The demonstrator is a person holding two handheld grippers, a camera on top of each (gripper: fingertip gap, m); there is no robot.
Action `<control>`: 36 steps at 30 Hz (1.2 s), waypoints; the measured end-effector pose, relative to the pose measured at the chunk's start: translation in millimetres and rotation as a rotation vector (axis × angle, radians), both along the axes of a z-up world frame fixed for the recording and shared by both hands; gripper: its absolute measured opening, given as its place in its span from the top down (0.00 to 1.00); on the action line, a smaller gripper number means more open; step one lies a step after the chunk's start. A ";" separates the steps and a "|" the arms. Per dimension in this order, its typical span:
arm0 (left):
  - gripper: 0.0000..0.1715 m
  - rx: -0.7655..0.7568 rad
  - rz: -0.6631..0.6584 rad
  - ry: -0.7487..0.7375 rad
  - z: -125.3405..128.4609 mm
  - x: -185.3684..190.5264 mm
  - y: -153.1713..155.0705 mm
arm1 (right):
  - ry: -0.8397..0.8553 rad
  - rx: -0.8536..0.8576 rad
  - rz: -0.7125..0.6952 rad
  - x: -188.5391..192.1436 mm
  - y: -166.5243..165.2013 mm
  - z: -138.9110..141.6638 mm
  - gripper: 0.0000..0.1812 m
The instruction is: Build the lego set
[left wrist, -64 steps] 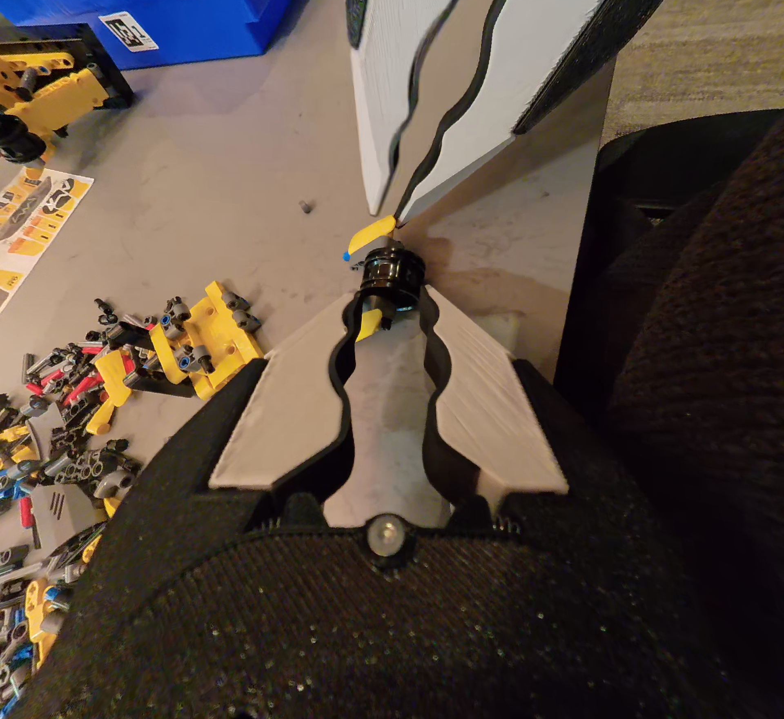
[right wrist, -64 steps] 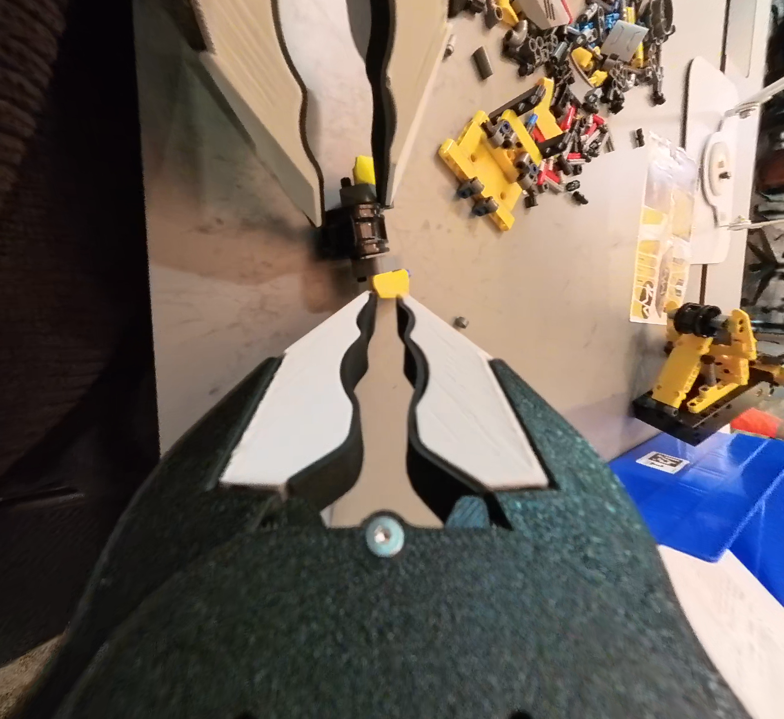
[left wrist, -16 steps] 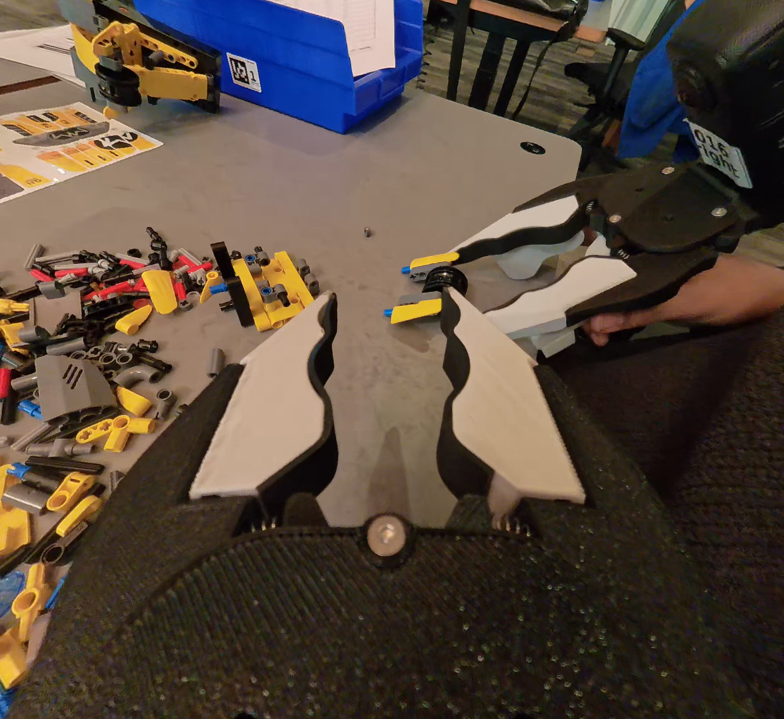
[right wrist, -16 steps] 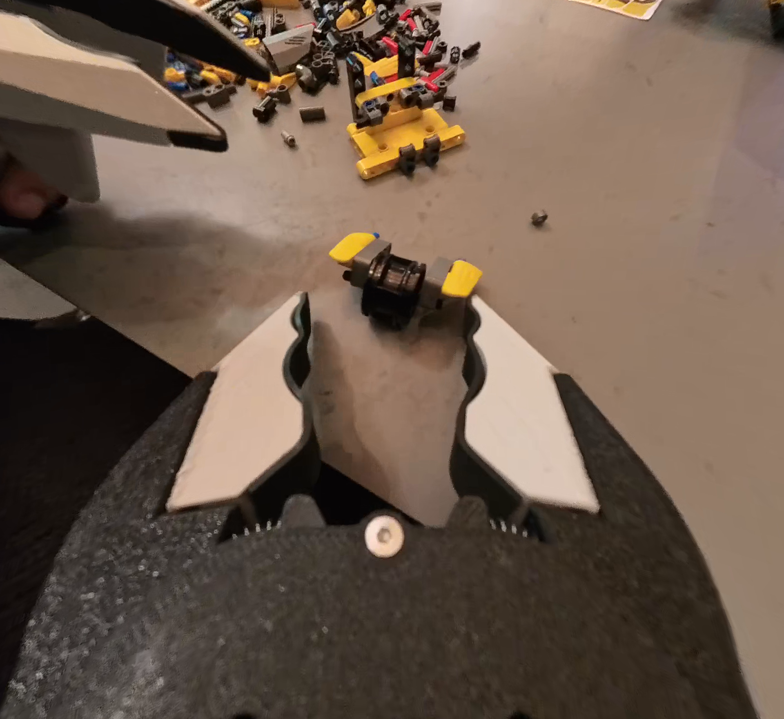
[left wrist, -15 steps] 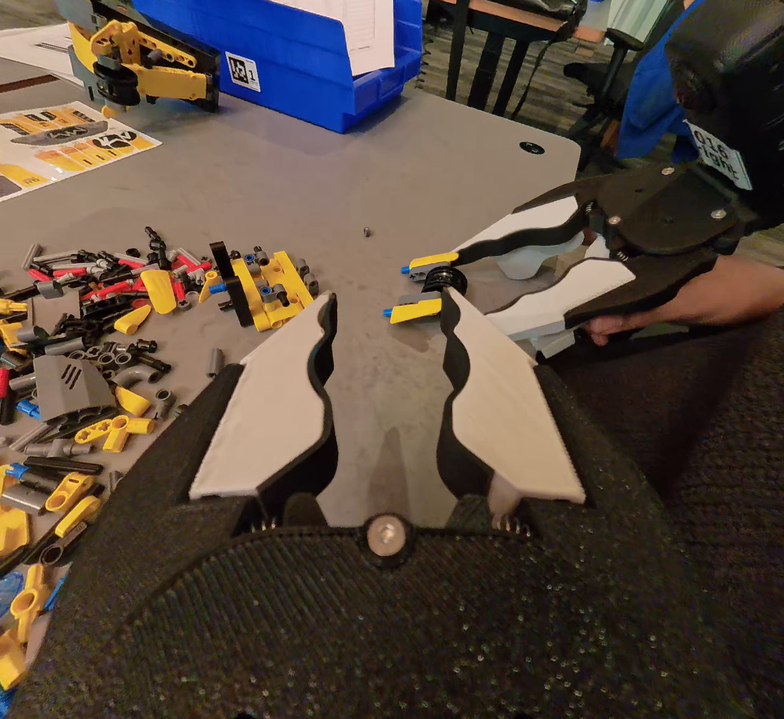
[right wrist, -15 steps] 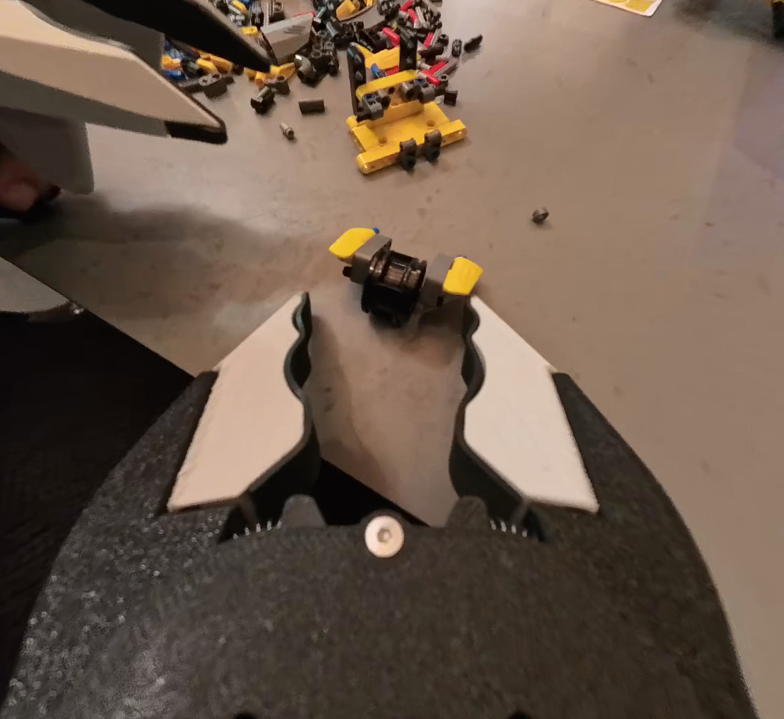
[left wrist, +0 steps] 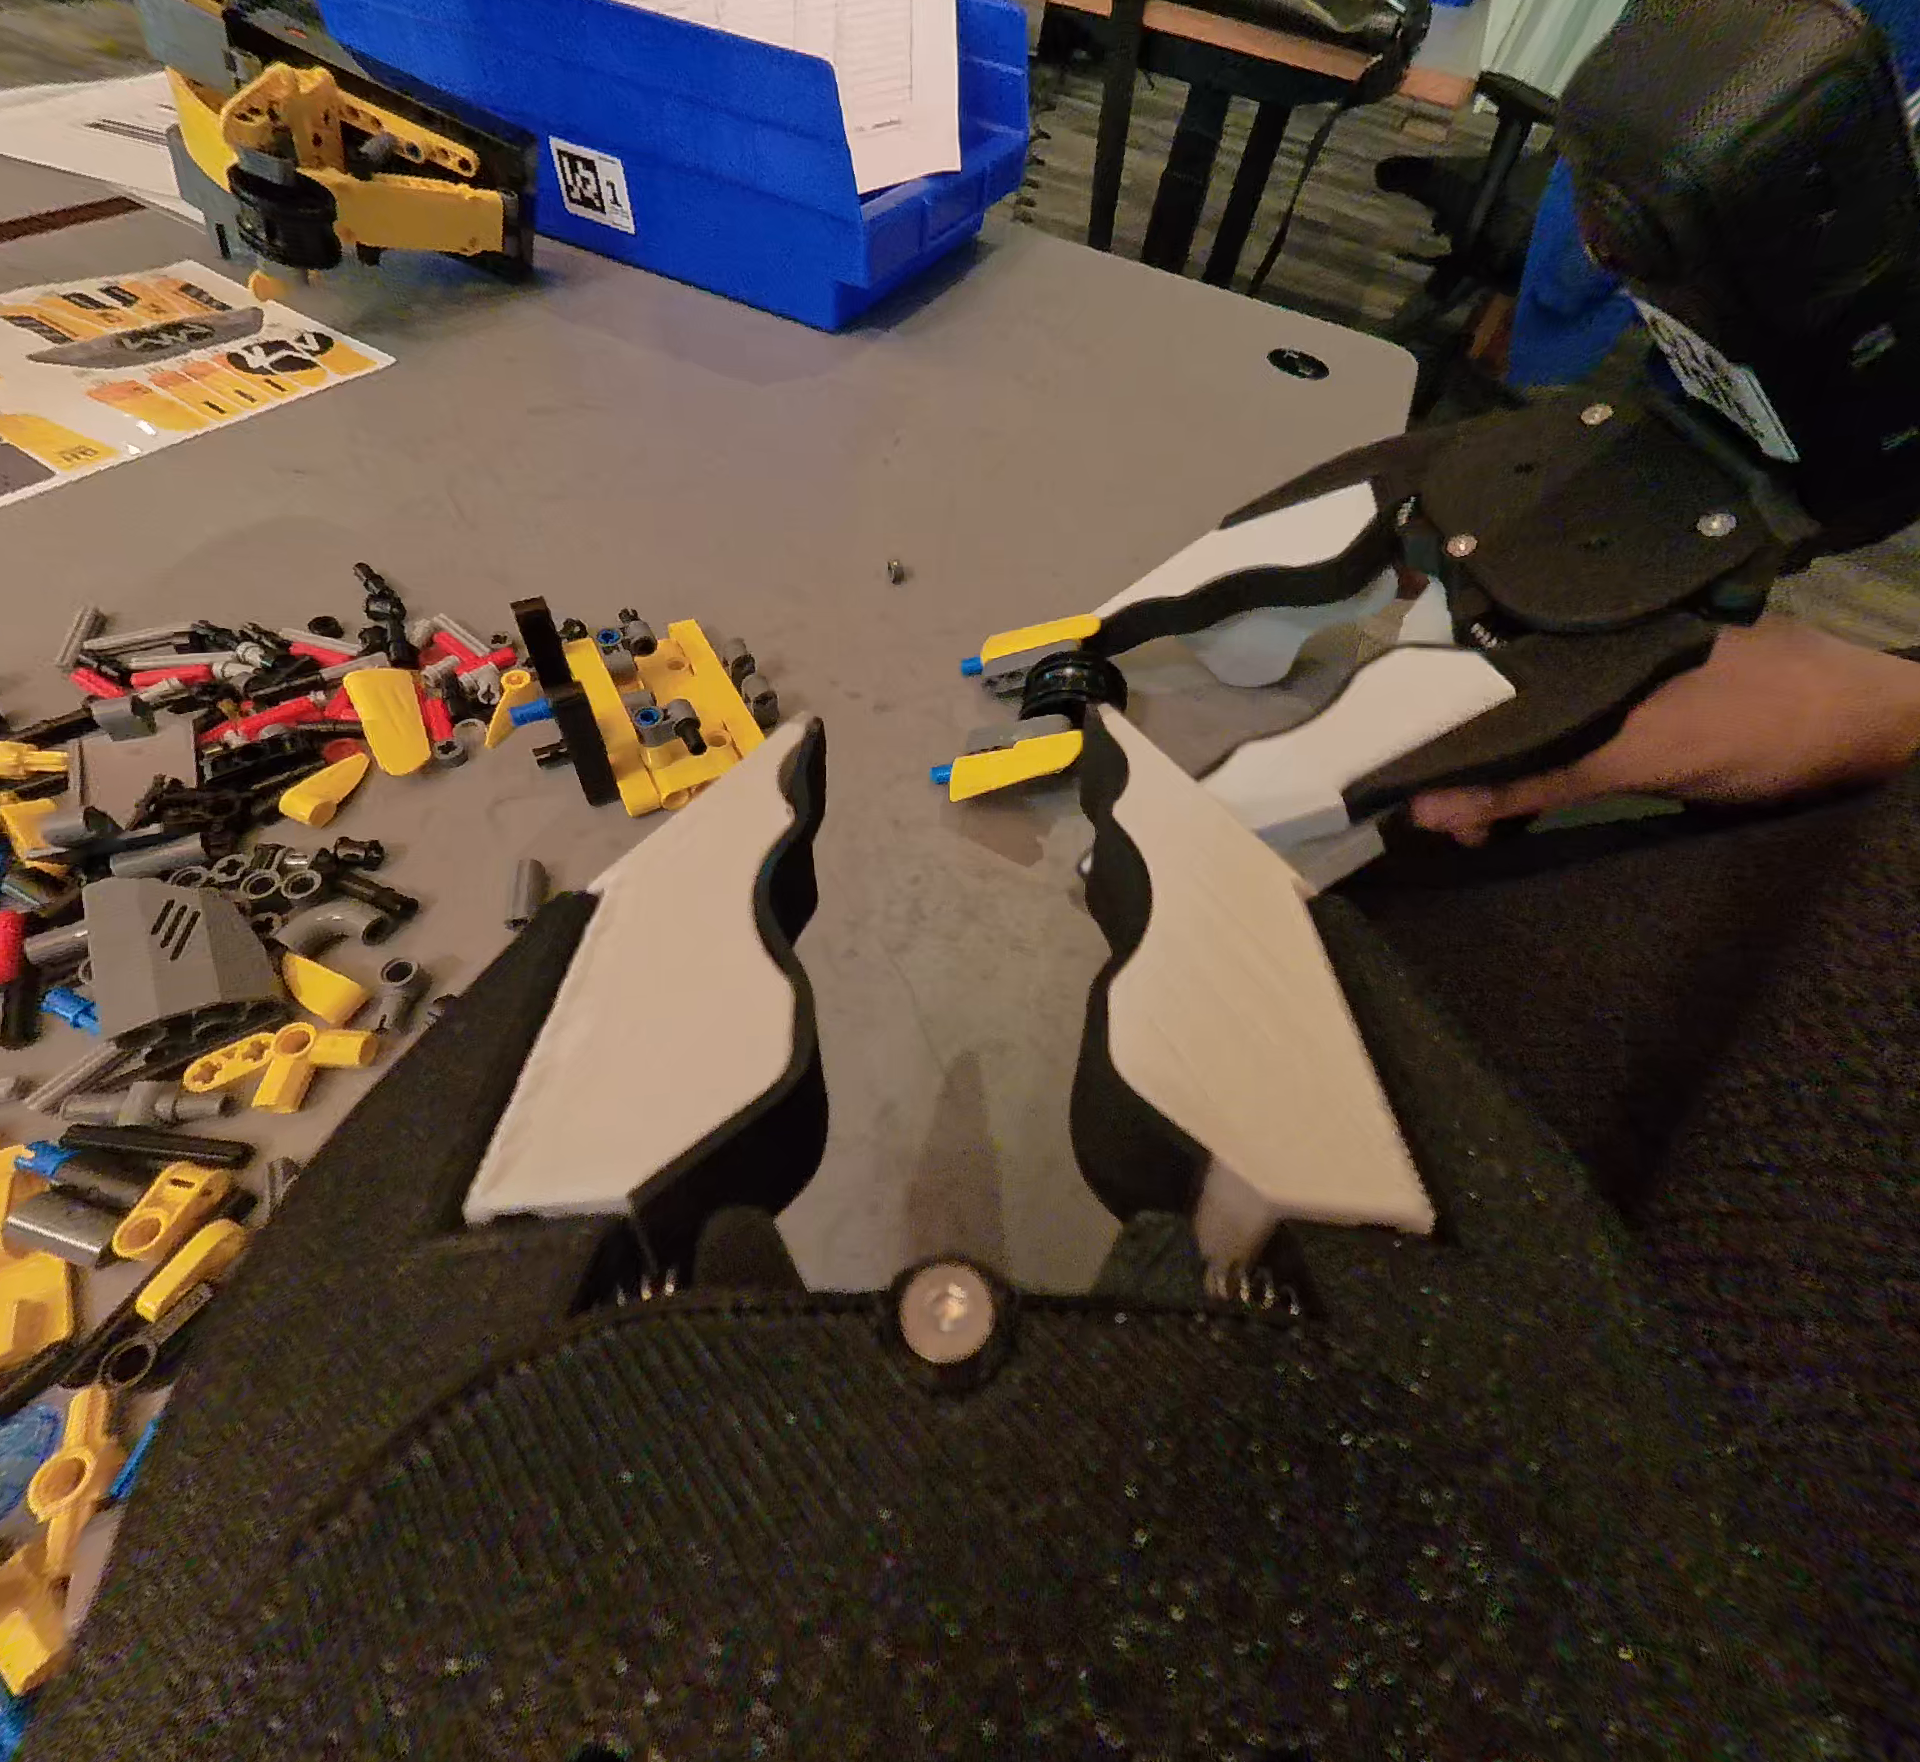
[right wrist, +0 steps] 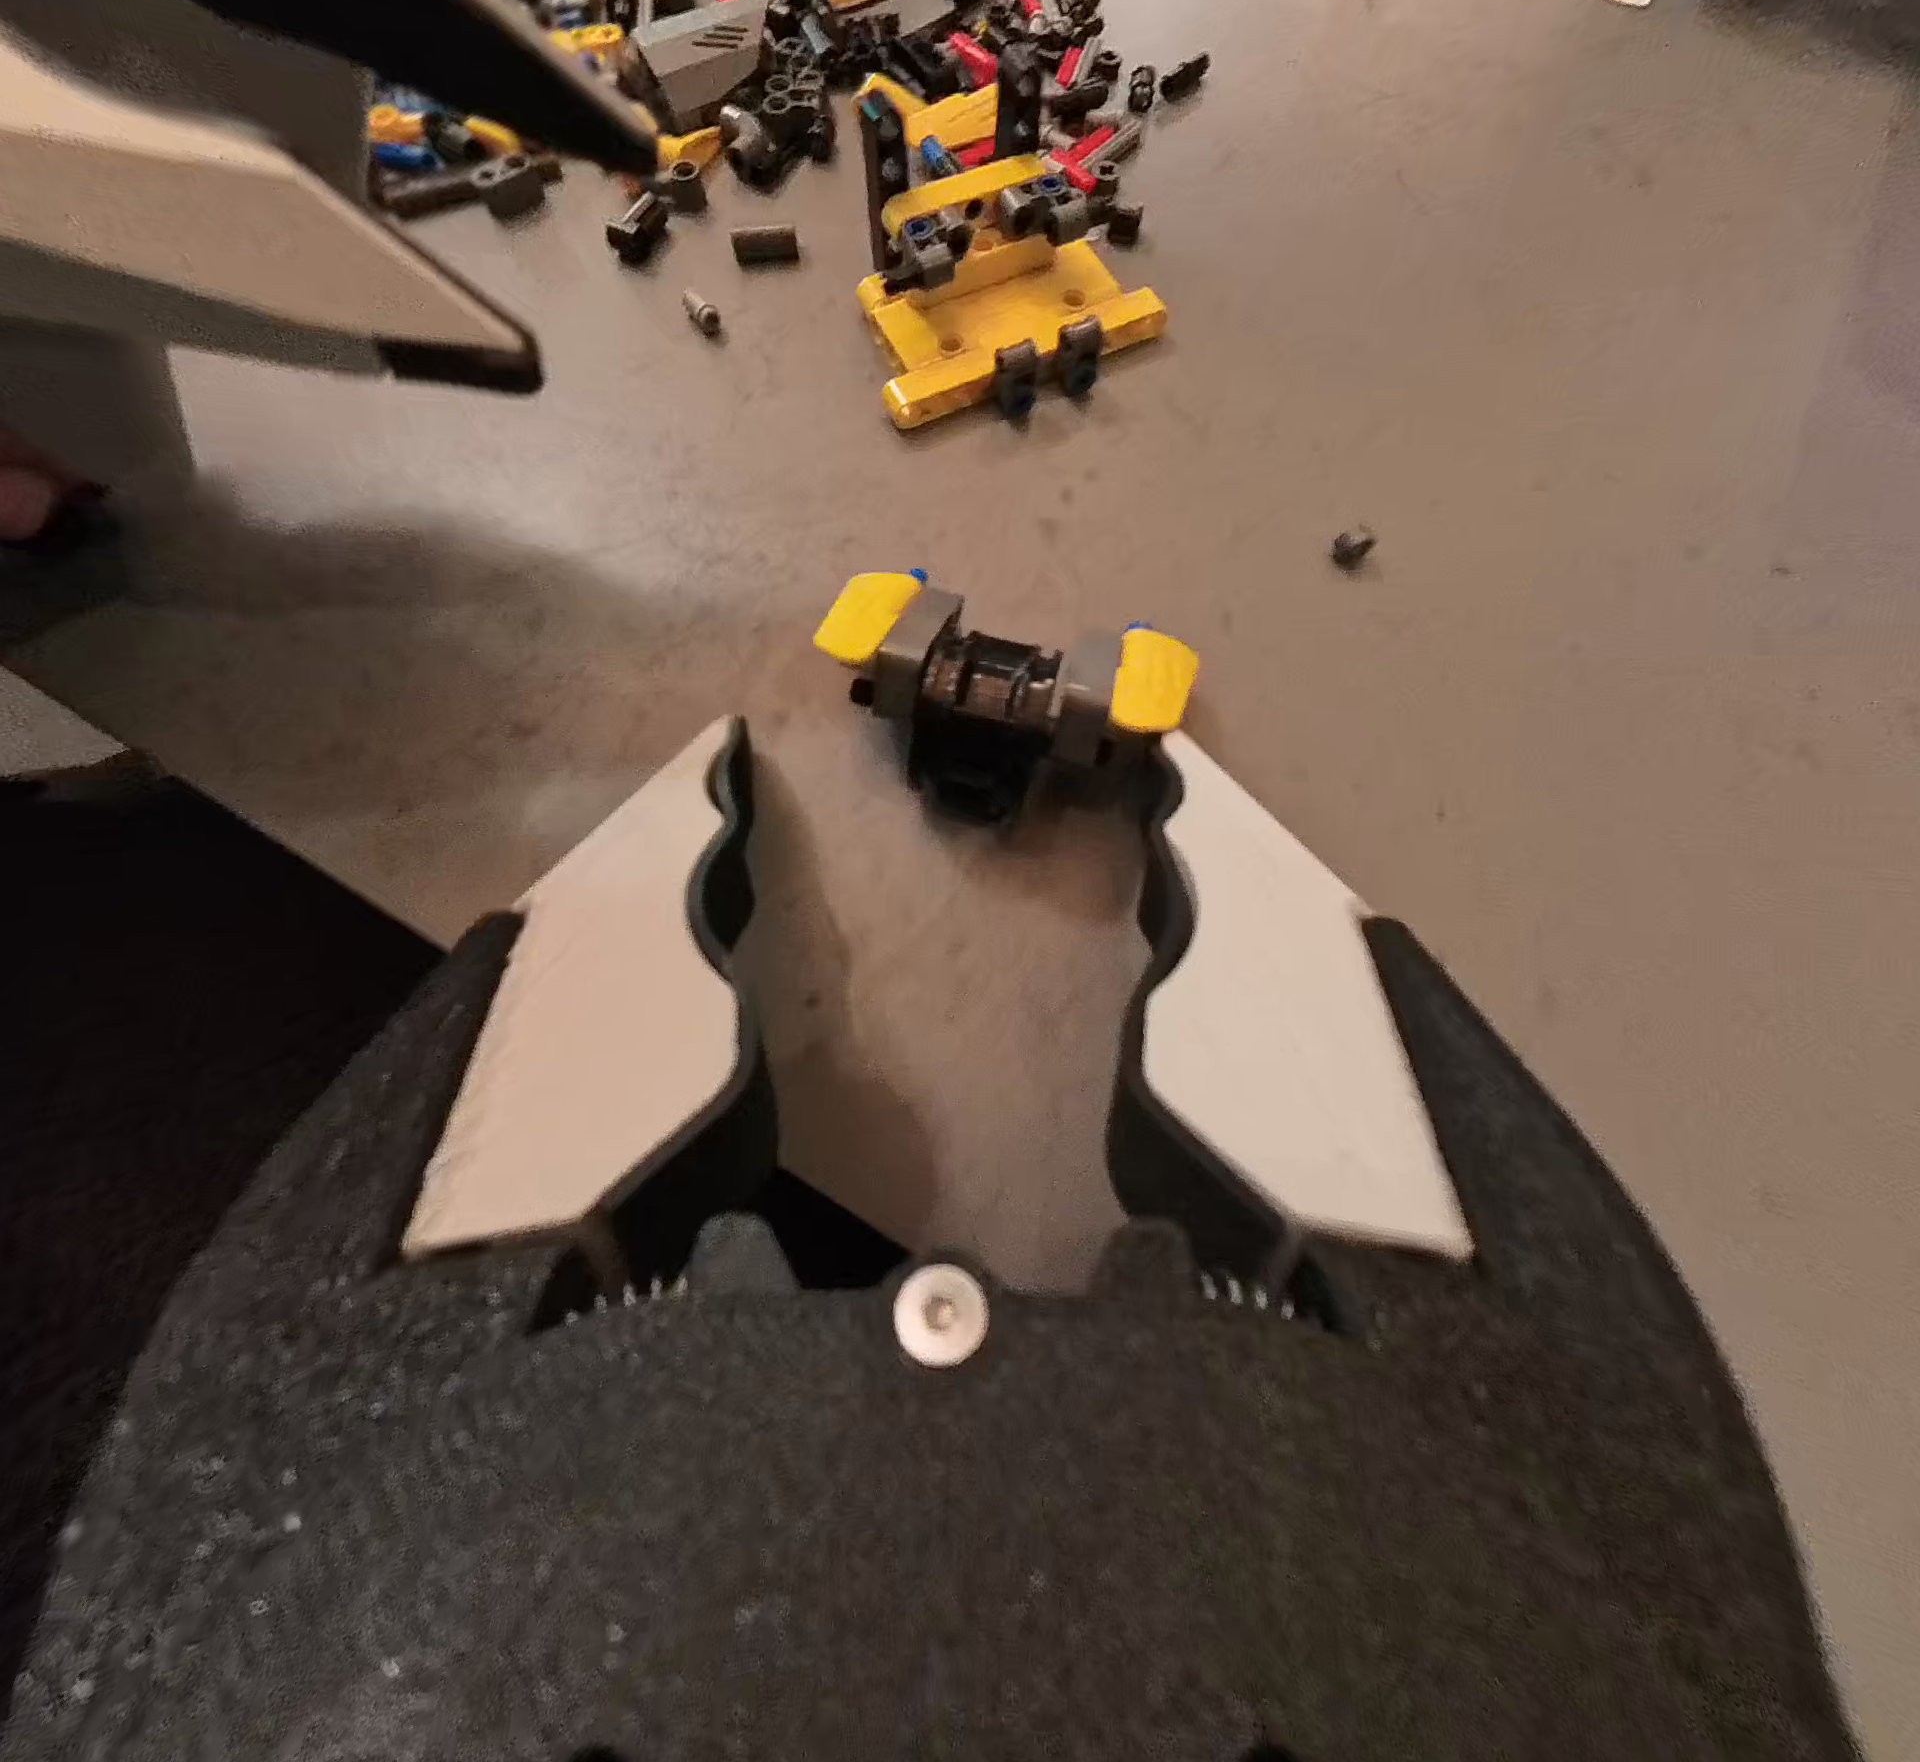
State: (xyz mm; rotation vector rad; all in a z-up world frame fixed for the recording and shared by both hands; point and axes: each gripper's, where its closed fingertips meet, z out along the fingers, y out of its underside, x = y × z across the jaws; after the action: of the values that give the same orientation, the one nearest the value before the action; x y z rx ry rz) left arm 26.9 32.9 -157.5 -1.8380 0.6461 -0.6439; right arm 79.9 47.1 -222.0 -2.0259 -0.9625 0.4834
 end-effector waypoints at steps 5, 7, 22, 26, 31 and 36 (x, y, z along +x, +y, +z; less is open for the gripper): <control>0.73 -0.004 -0.004 0.012 -1.7 1.2 -0.1 | 0.016 -0.022 -0.020 9.9 17.4 1.5 0.68; 0.73 -0.006 -0.005 0.010 -1.8 1.1 0.0 | 0.028 -0.037 -0.031 12.6 26.2 1.9 0.68; 0.73 -0.042 -0.010 0.091 -14.3 6.7 1.6 | 0.079 -0.073 0.008 1.4 17.7 5.1 0.63; 0.76 -0.089 -0.016 0.204 -32.0 12.4 3.0 | 0.003 -0.035 0.006 4.2 25.7 -0.1 0.63; 0.76 -0.121 -0.035 0.231 -38.7 18.4 4.6 | -0.057 -0.025 0.048 -2.2 26.5 -2.2 0.67; 0.78 -0.298 -0.069 0.312 -67.5 23.5 7.8 | -0.007 -0.079 0.102 -3.6 28.7 0.0 0.74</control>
State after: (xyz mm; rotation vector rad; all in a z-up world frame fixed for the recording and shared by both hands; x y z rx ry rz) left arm 50.4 40.7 -225.0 -2.2276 0.8571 -0.5229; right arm 76.4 75.8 -222.0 -2.0568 -1.0699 0.5779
